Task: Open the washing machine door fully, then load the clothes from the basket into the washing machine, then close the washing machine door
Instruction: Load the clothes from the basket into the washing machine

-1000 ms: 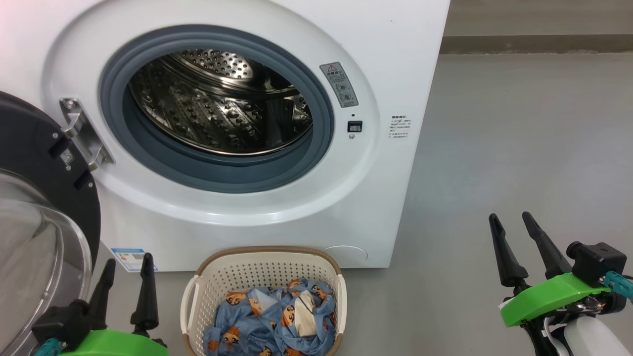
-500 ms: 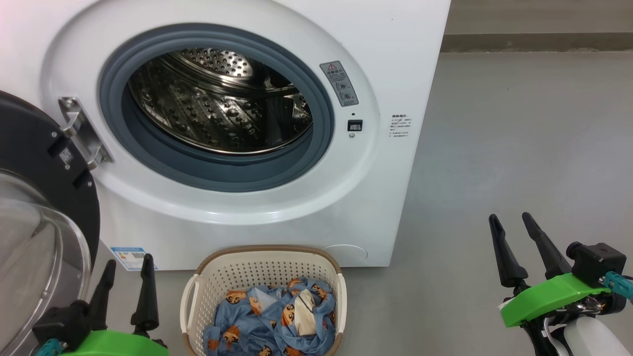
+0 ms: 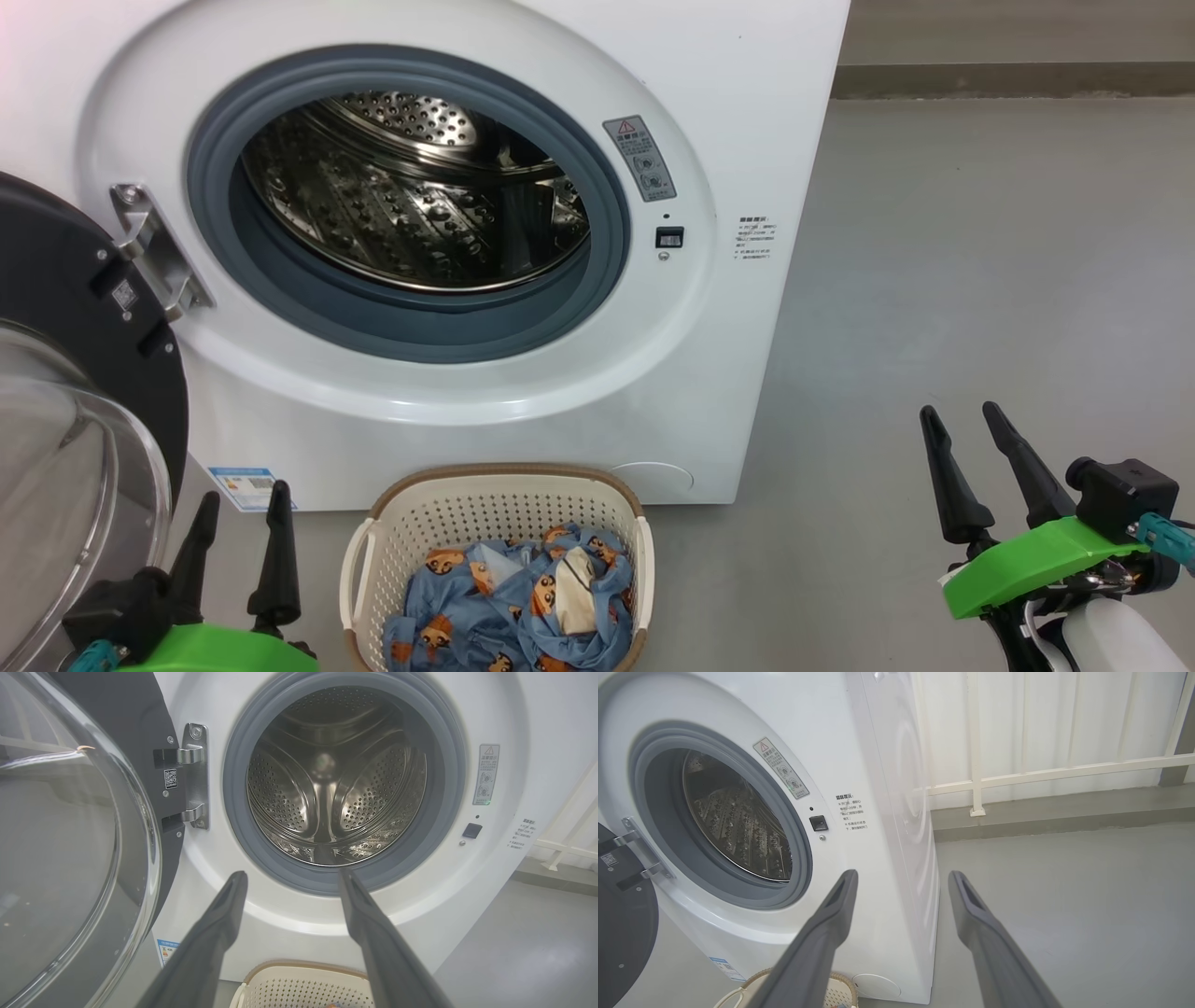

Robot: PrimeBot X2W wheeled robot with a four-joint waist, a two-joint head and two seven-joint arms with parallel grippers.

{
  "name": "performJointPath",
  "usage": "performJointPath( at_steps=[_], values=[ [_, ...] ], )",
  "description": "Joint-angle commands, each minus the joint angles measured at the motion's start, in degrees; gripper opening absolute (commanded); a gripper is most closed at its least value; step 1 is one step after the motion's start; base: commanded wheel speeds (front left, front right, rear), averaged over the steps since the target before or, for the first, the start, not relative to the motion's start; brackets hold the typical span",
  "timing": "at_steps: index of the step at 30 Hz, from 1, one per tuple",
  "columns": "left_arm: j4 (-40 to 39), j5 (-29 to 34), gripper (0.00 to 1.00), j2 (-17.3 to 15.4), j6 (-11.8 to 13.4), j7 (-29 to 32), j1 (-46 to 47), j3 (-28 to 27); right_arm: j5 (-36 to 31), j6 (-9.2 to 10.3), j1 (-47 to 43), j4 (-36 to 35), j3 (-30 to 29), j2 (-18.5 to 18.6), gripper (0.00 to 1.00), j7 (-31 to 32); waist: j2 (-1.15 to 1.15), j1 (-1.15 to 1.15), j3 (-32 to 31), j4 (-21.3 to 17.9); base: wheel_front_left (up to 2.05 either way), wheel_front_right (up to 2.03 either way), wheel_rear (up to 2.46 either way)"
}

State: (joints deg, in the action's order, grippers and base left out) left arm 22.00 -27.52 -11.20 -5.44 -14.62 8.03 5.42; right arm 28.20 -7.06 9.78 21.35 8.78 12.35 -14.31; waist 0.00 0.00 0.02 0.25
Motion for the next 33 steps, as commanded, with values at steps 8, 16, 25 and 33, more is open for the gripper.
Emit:
performJointPath(
  at_steps=[8, 16, 25, 33],
  values=[
    [-0.78, 0.91, 1.0, -1.18, -0.35, -0.38, 2.08, -1.85, 0.05, -0.43, 1.07, -0.88, 1.28, 0.71, 1.0, -0.69, 0.0, 0.0, 0.06, -0.2, 0.0, 0.0, 0.0],
    [-0.55, 0.97, 1.0, -1.07, -0.4, -0.38, 2.18, -1.61, 0.14, -0.43, 1.23, -0.71, 1.52, 0.74, 1.0, -0.69, 0.0, 0.0, 0.15, -0.37, 0.0, 0.0, 0.0],
    [-0.38, 0.92, 1.0, -1.08, -0.44, -0.38, 2.23, -1.4, 0.29, -0.43, 1.05, -0.73, 1.59, 0.67, 1.0, -0.69, 0.0, 0.0, 0.34, -0.45, 0.0, 0.0, 0.0],
    [-0.29, 0.72, 1.0, -0.84, -0.43, -0.38, 2.88, -1.1, 0.29, -0.43, 1.41, -0.99, 1.33, 0.46, 1.0, -0.69, 0.0, 0.0, 1.79, -0.53, 0.0, 0.0, 0.0]
  ],
)
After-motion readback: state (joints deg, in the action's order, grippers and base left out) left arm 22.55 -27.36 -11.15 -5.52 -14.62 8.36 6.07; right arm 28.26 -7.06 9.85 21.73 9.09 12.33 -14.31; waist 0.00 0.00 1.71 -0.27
